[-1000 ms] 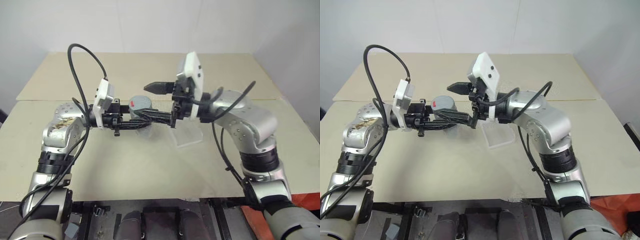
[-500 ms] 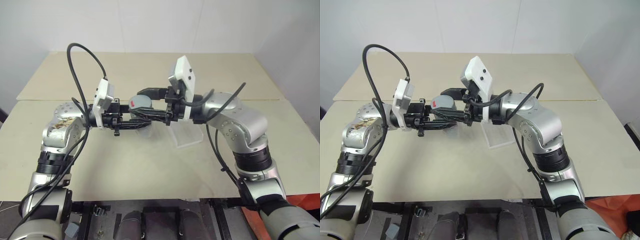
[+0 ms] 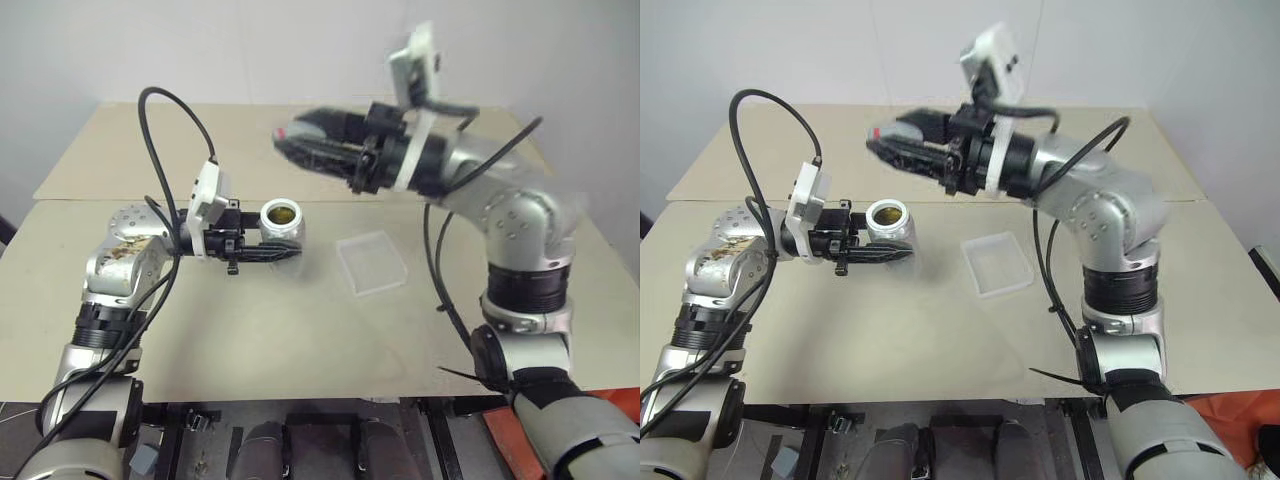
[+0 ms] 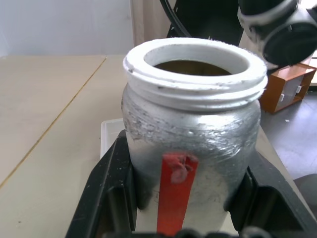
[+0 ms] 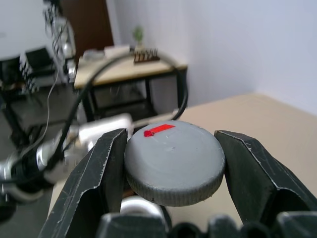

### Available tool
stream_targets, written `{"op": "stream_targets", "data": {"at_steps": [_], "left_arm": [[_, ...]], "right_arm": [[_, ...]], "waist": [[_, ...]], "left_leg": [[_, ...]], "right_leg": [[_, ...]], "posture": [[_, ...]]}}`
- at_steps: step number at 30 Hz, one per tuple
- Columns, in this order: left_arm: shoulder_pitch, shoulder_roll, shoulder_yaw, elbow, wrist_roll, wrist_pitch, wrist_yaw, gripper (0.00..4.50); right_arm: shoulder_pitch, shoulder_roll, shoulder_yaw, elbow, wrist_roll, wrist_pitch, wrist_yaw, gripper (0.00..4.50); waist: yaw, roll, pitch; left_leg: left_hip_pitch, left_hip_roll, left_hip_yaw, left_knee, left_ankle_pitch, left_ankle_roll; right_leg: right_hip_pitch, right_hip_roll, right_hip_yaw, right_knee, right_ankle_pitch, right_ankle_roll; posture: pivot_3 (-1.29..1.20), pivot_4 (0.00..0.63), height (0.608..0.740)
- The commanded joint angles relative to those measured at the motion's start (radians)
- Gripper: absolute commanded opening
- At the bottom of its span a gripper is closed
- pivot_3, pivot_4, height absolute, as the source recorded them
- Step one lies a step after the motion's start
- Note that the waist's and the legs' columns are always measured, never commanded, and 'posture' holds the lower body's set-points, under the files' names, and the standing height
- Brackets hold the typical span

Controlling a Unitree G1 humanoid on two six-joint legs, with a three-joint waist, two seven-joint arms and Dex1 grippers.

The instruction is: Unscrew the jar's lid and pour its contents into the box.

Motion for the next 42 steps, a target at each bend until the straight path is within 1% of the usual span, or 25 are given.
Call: {"op": "stream_targets", "data": {"at_steps": [1,3,6,9,12,14,16,20,22,23,25,26,28,30,31,33,35,36,37,39,42], "left_arm": [[-0.027,0.002,0.007,0.002,0.002,-0.019,-0.004,1.92],[-0.029,-0.002,0.018,0.0,-0.002,-0.019,0.011,1.92],[-0.022,-0.003,0.036,-0.014,-0.01,-0.014,0.038,1.92],[-0.015,0.001,0.047,-0.022,-0.017,-0.009,0.046,1.92],[0.003,0.002,0.058,-0.039,-0.021,-0.007,0.061,1.92],[0.007,-0.002,0.057,-0.043,-0.019,-0.009,0.071,1.92],[0.006,-0.007,0.053,-0.041,-0.015,-0.013,0.082,1.92],[0.002,-0.028,0.037,-0.049,-0.006,-0.015,0.109,1.92],[0.0,-0.044,0.029,-0.056,0.011,-0.03,0.136,1.92],[-0.002,-0.052,0.023,-0.057,0.027,-0.041,0.155,1.92],[-0.005,-0.067,0.004,-0.056,0.069,-0.079,0.189,1.92],[-0.008,-0.074,-0.01,-0.048,0.101,-0.111,0.206,1.92],[-0.019,-0.095,-0.05,-0.004,0.214,-0.237,0.269,1.92],[-0.041,-0.127,-0.085,0.056,0.334,-0.376,0.367,1.92],[-0.06,-0.148,-0.1,0.09,0.388,-0.425,0.429,1.92],[-0.123,-0.18,-0.15,0.202,0.56,-0.598,0.602,1.92],[-0.218,-0.165,-0.251,0.347,0.821,-0.837,0.838,1.92],[-0.278,-0.149,-0.319,0.414,0.971,-0.935,0.988,1.92],[-0.329,-0.141,-0.369,0.474,1.08,-1.008,1.111,1.92],[-0.447,-0.143,-0.492,0.579,1.301,-1.066,1.384,1.92],[-0.634,-0.182,-0.732,0.716,1.633,-1.045,1.753,1.92]], "right_arm": [[0.037,-0.049,-0.042,-0.061,-0.02,-0.026,-0.041,2.76],[0.115,-0.095,-0.059,-0.098,-0.076,-0.079,-0.069,2.76],[0.287,-0.172,-0.11,-0.158,-0.15,-0.131,-0.119,2.76],[0.439,-0.224,-0.133,-0.204,-0.204,-0.16,-0.15,2.76],[0.656,-0.291,-0.089,-0.221,-0.336,-0.197,-0.196,2.76],[0.724,-0.278,-0.075,-0.196,-0.378,-0.213,-0.235,2.76],[0.76,-0.257,-0.062,-0.16,-0.412,-0.238,-0.259,2.76],[0.78,-0.211,-0.048,-0.087,-0.454,-0.265,-0.292,2.76],[0.776,-0.209,-0.044,-0.07,-0.464,-0.248,-0.291,3.47],[0.777,-0.217,-0.04,-0.071,-0.464,-0.238,-0.279,3.65],[0.779,-0.236,-0.041,-0.081,-0.462,-0.226,-0.256,4.3],[0.776,-0.251,-0.048,-0.092,-0.452,-0.215,-0.237,4.45],[0.759,-0.293,-0.07,-0.125,-0.414,-0.178,-0.184,4.45],[0.726,-0.337,-0.097,-0.158,-0.349,-0.112,-0.125,4.45],[0.707,-0.356,-0.113,-0.173,-0.307,-0.078,-0.094,4.45],[0.647,-0.396,-0.139,-0.199,-0.209,0.011,-0.031,4.45],[0.594,-0.426,-0.155,-0.219,-0.12,0.071,0.03,4.45],[0.573,-0.442,-0.154,-0.228,-0.083,0.092,0.062,4.45],[0.559,-0.455,-0.15,-0.234,-0.057,0.105,0.085,4.45],[0.528,-0.492,-0.13,-0.247,-0.014,0.143,0.124,4.45],[0.497,-0.562,-0.088,-0.27,0.015,0.163,0.192,4.45]], "waist": [[0.0,0.0,0.0],[0.002,0.0,0.0],[0.01,0.0,0.0],[0.011,0.0,0.0],[0.01,0.0,0.0],[0.005,0.0,0.0],[-0.005,0.0,0.0],[-0.008,0.0,0.0],[-0.005,0.0,0.0],[-0.003,0.0,0.0],[-0.002,0.0,0.0],[0.0,0.0,0.0],[0.004,0.0,0.0],[0.008,0.0,0.0],[0.01,0.0,0.0],[0.017,0.0,0.0],[0.022,-0.001,0.0],[0.023,-0.001,0.0],[0.025,-0.001,0.0],[0.027,-0.001,0.0],[0.036,-0.001,0.0]], "left_leg": [[0.0,0.0,0.0,0.0,0.0,0.0],[0.0,0.0,0.0,0.0,0.0,0.0],[-0.001,0.0,0.0,0.0,0.0,0.0],[-0.002,-0.001,0.0,0.0,0.0,0.001],[-0.001,-0.001,0.0,0.0,0.0,0.001],[-0.001,-0.001,0.001,0.0,0.0,0.001],[0.0,-0.001,0.001,0.001,0.0,0.0],[0.007,0.0,0.001,0.001,0.0,-0.001],[0.007,0.0,0.001,0.001,0.001,-0.001],[0.007,0.0,0.001,0.001,0.001,-0.001],[0.006,0.0,0.001,0.001,0.0,-0.001],[0.006,0.0,0.001,0.0,0.0,-0.001],[0.005,0.0,0.001,0.001,0.0,0.0],[0.005,-0.001,0.001,0.001,0.0,0.0],[0.005,-0.001,0.001,0.001,0.0,0.0],[0.006,-0.001,0.001,0.001,0.0,0.0],[0.006,-0.001,0.0,0.001,0.0,0.0],[0.006,0.0,0.0,0.001,0.0,0.0],[0.006,-0.001,0.0,0.0,0.0,0.0],[0.005,-0.001,0.0,-0.001,0.0,0.001],[-0.001,-0.002,0.0,0.0,-0.001,0.002]], "right_leg": [[0.0,0.0,0.0,0.0,0.0,0.0],[0.0,0.0,0.0,0.0,0.0,0.0],[0.0,-0.001,-0.001,-0.001,0.0,0.0],[0.0,-0.001,0.0,-0.002,0.0,0.001],[0.0,0.0,0.0,-0.002,0.0,0.001],[0.0,0.0,0.001,-0.003,0.0,0.001],[0.0,0.0,0.003,-0.004,0.0,0.001],[0.003,0.002,0.006,-0.002,0.001,0.001],[0.003,0.003,0.006,-0.002,0.001,0.0],[0.003,0.003,0.006,-0.002,0.001,0.0],[0.003,0.002,0.006,-0.003,0.001,0.0],[0.003,0.002,0.006,-0.003,0.001,0.0],[0.003,0.002,0.006,-0.004,0.001,0.001],[0.003,0.002,0.006,-0.004,0.001,0.0],[0.003,0.002,0.006,-0.004,0.001,0.0],[0.004,0.002,0.006,-0.004,0.002,0.0],[0.004,0.002,0.005,-0.004,0.002,0.0],[0.004,0.002,0.005,-0.005,0.003,0.0],[0.004,0.002,0.005,-0.006,0.003,0.0],[0.004,0.002,0.005,-0.008,0.003,0.0],[0.001,0.0,0.003,-0.006,0.004,0.002]], "posture": [[0.0,0.15,0.74],[0.0,0.15,0.74],[0.0,0.15,0.74],[0.0,0.15,0.74],[0.0,0.15,0.74],[0.0,0.15,0.74],[0.0,0.15,0.74],[0.0,0.15,0.74],[0.0,0.15,0.74],[0.0,0.15,0.74],[0.0,0.15,0.74],[0.0,0.15,0.74],[0.0,0.15,0.74],[0.0,0.15,0.74],[0.0,0.15,0.74],[0.0,0.15,0.74],[0.0,0.15,0.74],[0.0,0.15,0.74],[0.0,0.15,0.74],[0.0,0.15,0.74],[0.0,0.15,0.74]]}}
